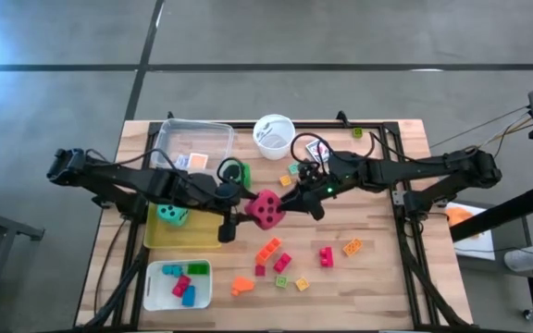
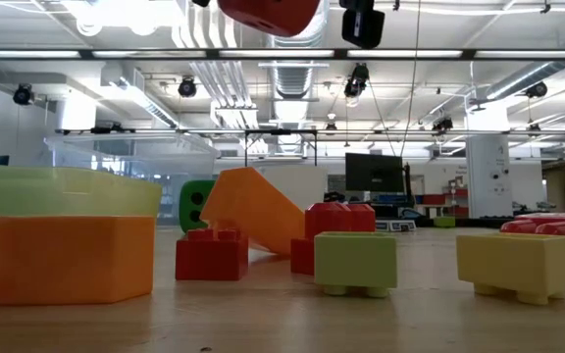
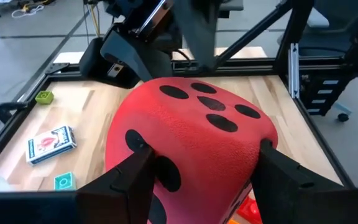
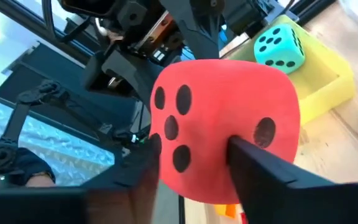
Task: Pick & Place Toys
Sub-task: Put the red die into the yellow bin
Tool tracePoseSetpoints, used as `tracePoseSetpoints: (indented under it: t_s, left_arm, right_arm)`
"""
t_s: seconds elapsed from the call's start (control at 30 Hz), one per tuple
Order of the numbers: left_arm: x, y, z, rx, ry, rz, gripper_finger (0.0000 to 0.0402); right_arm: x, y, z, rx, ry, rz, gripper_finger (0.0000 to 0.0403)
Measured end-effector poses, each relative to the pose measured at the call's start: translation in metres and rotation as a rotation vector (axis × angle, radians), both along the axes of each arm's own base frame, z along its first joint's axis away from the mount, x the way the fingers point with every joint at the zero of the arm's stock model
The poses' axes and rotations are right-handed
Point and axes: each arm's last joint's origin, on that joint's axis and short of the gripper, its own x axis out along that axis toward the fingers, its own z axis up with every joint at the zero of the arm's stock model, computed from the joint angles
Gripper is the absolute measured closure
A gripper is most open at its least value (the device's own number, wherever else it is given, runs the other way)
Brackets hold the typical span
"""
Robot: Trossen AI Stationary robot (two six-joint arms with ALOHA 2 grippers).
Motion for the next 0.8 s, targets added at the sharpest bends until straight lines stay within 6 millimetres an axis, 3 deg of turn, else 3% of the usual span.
tracePoseSetpoints:
  t_s: [0.2,0.37,0.8]
  left_arm:
    - [-0.009,0.002,0.006,-0.039,0.005,0.005,0.0203]
    - [-0.015,0.002,0.007,-0.096,0.027,0.024,0.0234]
    - [-0.025,0.004,0.0,-0.214,0.151,0.099,0.0247]
  right_arm:
    - [-0.001,-0.001,-0.005,-0.023,0.055,-0.019,0.0133]
    - [-0.002,-0.002,-0.008,-0.006,0.092,-0.041,0.0089]
    - [-0.009,-0.009,-0.024,-0.014,0.283,-0.081,0.0073]
